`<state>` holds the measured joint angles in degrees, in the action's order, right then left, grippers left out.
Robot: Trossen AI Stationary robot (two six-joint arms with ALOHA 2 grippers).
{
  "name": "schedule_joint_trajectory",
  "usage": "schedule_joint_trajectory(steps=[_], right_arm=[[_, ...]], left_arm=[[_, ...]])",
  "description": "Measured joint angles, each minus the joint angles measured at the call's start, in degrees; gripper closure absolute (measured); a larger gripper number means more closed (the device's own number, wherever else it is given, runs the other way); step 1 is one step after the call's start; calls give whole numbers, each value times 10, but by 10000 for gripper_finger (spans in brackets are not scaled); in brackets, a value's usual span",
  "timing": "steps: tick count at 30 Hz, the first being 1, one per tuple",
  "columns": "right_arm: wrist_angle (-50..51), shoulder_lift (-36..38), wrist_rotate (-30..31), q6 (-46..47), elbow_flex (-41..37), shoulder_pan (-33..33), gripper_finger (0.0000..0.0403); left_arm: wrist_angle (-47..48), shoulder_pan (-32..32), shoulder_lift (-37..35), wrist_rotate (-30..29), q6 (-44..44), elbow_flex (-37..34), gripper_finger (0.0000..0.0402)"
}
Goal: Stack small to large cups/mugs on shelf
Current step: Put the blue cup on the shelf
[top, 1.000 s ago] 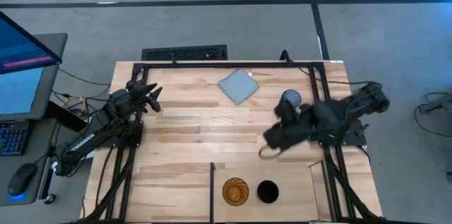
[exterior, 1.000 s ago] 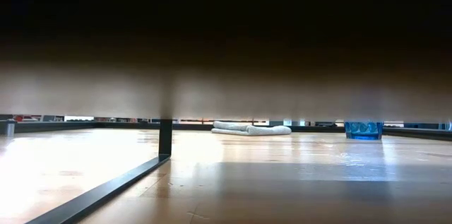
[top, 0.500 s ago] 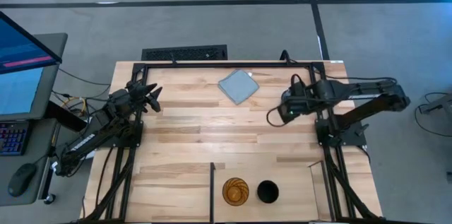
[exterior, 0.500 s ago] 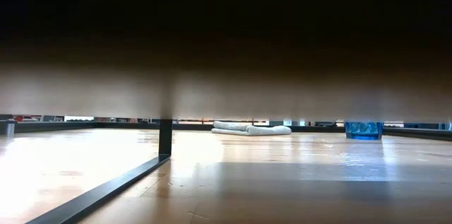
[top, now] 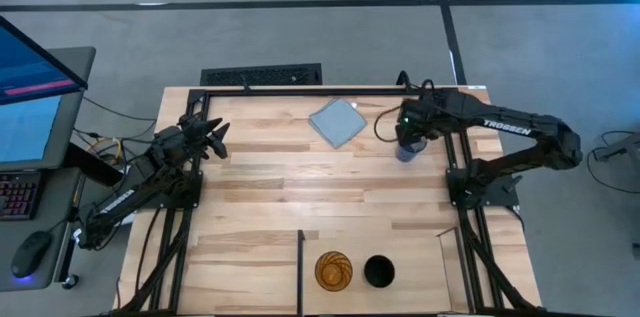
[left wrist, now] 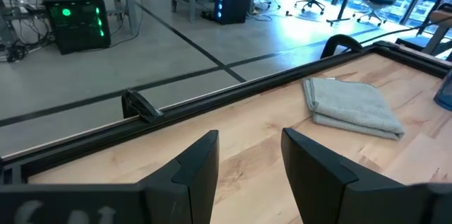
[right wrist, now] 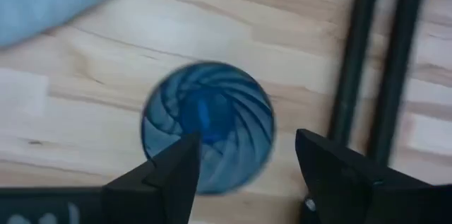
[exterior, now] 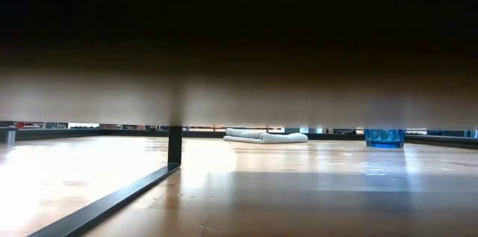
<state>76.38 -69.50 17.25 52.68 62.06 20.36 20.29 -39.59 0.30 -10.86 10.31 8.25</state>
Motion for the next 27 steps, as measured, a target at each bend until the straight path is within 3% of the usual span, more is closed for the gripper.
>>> schedule_joint_trajectory(steps=[11,27], right_arm=[[-46,7,-59,-93,-60,109,174],[-95,6,-97,-122,-144,106,193]], left_arm=[[1,0,0,0,0,0,256],[1,0,0,-6,-1,0,256]])
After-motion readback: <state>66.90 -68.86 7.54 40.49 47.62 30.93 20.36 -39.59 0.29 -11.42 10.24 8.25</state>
